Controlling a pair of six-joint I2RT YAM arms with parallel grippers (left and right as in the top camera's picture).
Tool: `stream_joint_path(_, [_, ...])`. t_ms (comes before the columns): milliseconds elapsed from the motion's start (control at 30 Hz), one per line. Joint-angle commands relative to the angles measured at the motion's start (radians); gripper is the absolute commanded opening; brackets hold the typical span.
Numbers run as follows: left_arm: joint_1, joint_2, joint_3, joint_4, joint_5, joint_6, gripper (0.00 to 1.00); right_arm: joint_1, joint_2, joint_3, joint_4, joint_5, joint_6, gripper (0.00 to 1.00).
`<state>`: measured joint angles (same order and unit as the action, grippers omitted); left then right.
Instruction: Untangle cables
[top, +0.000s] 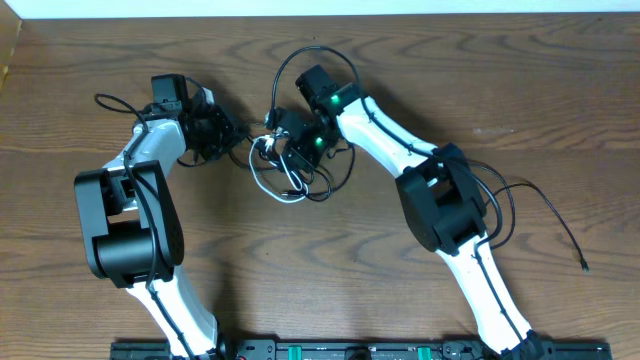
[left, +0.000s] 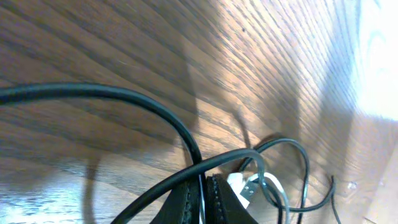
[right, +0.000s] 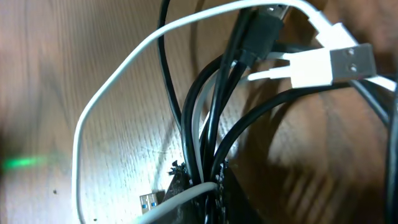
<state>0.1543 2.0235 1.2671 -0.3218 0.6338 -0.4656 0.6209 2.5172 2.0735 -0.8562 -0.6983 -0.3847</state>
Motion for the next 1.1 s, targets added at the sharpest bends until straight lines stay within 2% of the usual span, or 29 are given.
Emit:
stream_joint_path(0, [0.000, 0.004, -0.006, 0.007, 0.032, 0.027, 0.08, 0.042, 0.011, -0.007, -0.024, 0.023, -0.111, 0.01])
stream_joint_path(167, [0.000, 0.004, -0.006, 0.006, 0.028, 0.027, 0.08, 0.061, 0.004, -0.005, -0.059, -0.021, -0.204, 0.01])
stream_joint_path(567, [0.000, 0.004, -0.006, -0.035, -0.104, 0.019, 0.08, -0.006, -0.083, -0.001, -0.071, -0.119, -0.192, 0.01])
stream_joint_path(800, [0.000, 0.004, -0.006, -0.039, -0.104, 0.019, 0.09, -0.037, -0.091, -0.001, -0.070, -0.126, -0.118, 0.01])
stream_joint_path(1067, [0.000, 0.004, -0.006, -0.051, -0.104, 0.019, 0.09, -0.085, -0.091, 0.000, 0.022, -0.203, 0.084, 0.01])
